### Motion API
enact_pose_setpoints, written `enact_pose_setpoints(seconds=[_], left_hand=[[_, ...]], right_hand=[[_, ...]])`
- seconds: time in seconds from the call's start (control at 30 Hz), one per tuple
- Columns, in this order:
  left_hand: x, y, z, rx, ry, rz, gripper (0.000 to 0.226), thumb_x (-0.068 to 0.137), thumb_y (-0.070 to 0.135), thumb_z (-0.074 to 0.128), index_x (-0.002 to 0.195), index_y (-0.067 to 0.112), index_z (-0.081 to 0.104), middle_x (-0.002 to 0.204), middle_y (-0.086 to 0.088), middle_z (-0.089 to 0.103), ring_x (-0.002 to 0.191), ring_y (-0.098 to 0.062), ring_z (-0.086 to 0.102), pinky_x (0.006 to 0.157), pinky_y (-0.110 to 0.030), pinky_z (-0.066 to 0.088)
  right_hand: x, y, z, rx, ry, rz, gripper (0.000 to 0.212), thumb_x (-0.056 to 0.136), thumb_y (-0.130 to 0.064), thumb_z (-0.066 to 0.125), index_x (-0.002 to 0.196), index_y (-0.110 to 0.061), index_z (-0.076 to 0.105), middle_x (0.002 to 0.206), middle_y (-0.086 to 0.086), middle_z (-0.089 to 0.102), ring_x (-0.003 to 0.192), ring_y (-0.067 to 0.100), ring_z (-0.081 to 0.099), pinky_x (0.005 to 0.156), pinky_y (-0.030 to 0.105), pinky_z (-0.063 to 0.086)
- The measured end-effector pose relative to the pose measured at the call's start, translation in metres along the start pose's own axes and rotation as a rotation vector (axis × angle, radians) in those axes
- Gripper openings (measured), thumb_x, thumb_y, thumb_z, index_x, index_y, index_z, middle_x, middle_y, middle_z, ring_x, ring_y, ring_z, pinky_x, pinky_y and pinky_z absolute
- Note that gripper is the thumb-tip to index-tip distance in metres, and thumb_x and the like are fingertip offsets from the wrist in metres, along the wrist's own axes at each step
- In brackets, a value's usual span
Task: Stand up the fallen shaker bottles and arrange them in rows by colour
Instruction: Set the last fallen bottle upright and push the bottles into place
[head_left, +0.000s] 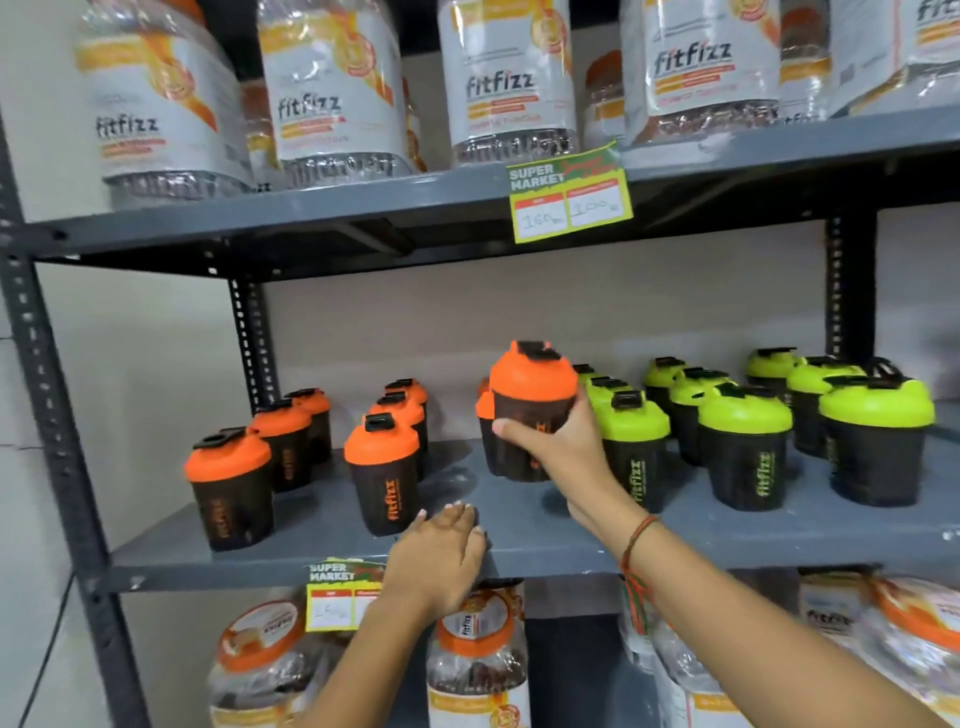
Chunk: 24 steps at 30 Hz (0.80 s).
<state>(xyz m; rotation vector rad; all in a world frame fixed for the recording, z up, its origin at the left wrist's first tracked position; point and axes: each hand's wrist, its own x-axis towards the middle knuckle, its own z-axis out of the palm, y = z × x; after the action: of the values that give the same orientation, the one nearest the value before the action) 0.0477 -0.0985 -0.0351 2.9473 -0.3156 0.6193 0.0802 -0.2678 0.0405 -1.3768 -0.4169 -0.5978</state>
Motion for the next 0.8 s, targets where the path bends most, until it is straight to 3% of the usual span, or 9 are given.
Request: enact_pose_setpoints(seconds=[0.23,0.4,0.67,0.8], left_hand=[[0.002,-0.003,0.004,0.003,0.020,0.005,0.055,0.098,0.039,0.020,0.147,0.018,0.035,0.154,-0.001,0.037,0.143,-0.011,0.028,0.118,-0.035,0.014],[0.003,-0.004,0.005,0.019,0.029,0.012,0.056,0.098,0.040,0.021,0.146,0.017,0.036,0.153,-0.004,0.037,0.141,-0.014,0.032,0.116,-0.033,0.022],[0.002,-0.002,0.003,0.036,0.044,0.019,0.055,0.098,0.039,0.021,0.146,0.016,0.036,0.153,-0.004,0.039,0.140,-0.014,0.034,0.115,-0.032,0.025],[0.002,-0.002,0.003,0.021,0.039,0.016,0.056,0.098,0.040,0.021,0.147,0.016,0.036,0.153,-0.004,0.037,0.141,-0.014,0.033,0.115,-0.031,0.024]], right_hand=[[-0.004,0.046,0.005,-0.231,-0.076,0.089,0.102,0.052,-0.033,0.096,0.136,-0.025,0.039,0.133,-0.001,0.047,0.122,0.017,0.047,0.095,0.027,0.040],[-0.007,0.057,0.002,-0.287,-0.155,0.119,0.103,0.052,-0.033,0.096,0.135,-0.026,0.036,0.135,0.001,0.047,0.124,0.020,0.049,0.102,0.034,0.045],[-0.012,0.055,0.002,-0.362,-0.177,0.105,0.109,0.053,-0.043,0.094,0.140,-0.028,0.030,0.139,0.000,0.042,0.130,0.021,0.045,0.097,0.030,0.043],[-0.024,0.042,-0.007,-0.439,-0.191,0.113,0.126,0.059,-0.055,0.088,0.155,-0.030,0.012,0.159,0.000,0.023,0.144,0.024,0.032,0.113,0.045,0.037]])
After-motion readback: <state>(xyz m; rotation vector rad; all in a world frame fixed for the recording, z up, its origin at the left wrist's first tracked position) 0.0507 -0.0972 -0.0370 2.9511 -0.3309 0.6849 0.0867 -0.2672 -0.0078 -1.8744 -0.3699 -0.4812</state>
